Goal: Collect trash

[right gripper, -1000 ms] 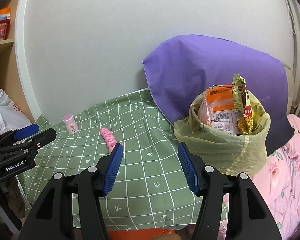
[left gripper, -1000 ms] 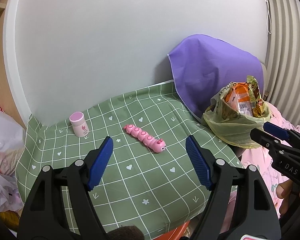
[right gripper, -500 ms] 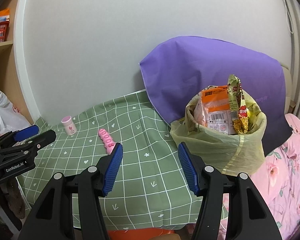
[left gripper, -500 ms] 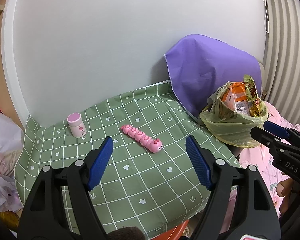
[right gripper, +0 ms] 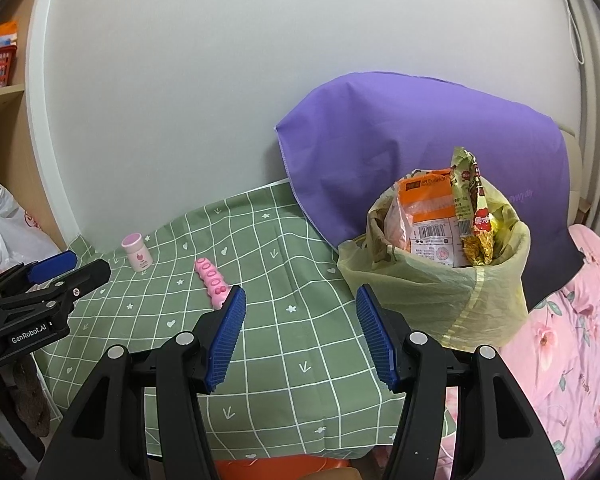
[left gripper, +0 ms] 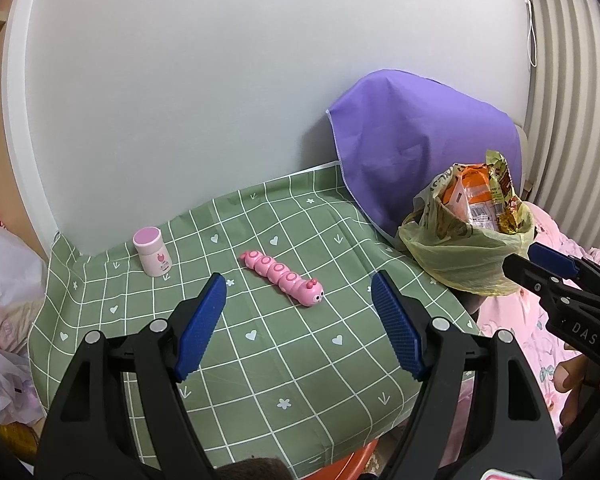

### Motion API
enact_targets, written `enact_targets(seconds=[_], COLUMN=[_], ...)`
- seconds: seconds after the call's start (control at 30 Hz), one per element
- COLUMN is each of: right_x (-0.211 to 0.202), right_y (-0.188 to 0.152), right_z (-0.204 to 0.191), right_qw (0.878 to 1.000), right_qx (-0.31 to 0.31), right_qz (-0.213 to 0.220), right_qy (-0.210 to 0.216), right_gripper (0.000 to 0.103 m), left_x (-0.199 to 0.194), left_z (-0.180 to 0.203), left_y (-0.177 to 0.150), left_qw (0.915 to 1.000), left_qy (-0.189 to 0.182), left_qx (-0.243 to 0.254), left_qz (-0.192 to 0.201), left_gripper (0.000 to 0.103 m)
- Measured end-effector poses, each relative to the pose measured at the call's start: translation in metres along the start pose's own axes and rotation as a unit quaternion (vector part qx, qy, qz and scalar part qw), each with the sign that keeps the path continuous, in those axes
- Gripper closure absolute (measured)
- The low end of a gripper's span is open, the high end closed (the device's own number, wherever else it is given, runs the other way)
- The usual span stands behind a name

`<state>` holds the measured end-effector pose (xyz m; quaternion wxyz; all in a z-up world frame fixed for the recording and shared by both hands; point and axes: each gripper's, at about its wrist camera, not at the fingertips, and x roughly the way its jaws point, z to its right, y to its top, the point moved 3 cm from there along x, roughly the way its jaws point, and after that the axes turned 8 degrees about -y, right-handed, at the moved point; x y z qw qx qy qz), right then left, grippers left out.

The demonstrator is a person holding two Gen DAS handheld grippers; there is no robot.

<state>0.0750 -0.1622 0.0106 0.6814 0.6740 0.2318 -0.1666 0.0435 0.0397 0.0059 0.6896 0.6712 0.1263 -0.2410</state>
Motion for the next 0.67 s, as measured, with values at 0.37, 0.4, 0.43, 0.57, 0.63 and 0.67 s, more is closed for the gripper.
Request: enact_targets(seconds=[0.37,0.4,0.43,0.57,0.63,0.67], right_x=[0.007,0.011,0.018,0.064,0.097,0.116], right_y=[-0.004,-0.004,-0.004,-0.008,-0.015,-0.021], right_z=[-0.003,-0.004,-0.007,-0.039,-0.076,-0.1], right_qw=[1.0,1.0,1.0,0.993,0.977,0.966], right_qx=[-0.005,-0.008,-0.013,-0.068,-0.118,-0.15], right_qz=[-0.01,-0.014,-0.02,-0.069,-0.109,-0.13], right_qy=[0.0,0.002,0.007,0.069,0.138,0.166], right_gripper=[0.048,0.048,0.048,0.046,0.046,0.046], left_x=[0.006,0.011,0.015,0.052,0.078,0.087], left_z=[0.0,-0.004,-0.01,-0.07,-0.126,-0.149], left_y=[-0.003,-0.004,-0.005,-0.02,-0.033,-0.039], left_qw=[1.0,0.9999,0.9997,0.9937,0.9823,0.9763], left_qy=[-0.003,-0.001,0.004,0.048,0.094,0.113], left_qx=[0.003,0.001,-0.005,-0.071,-0.128,-0.151], left_qz=[-0.006,-0.014,-0.023,-0.072,-0.1,-0.106], left_gripper=[0.032,0.032,0.032,0.032,0.032,0.032])
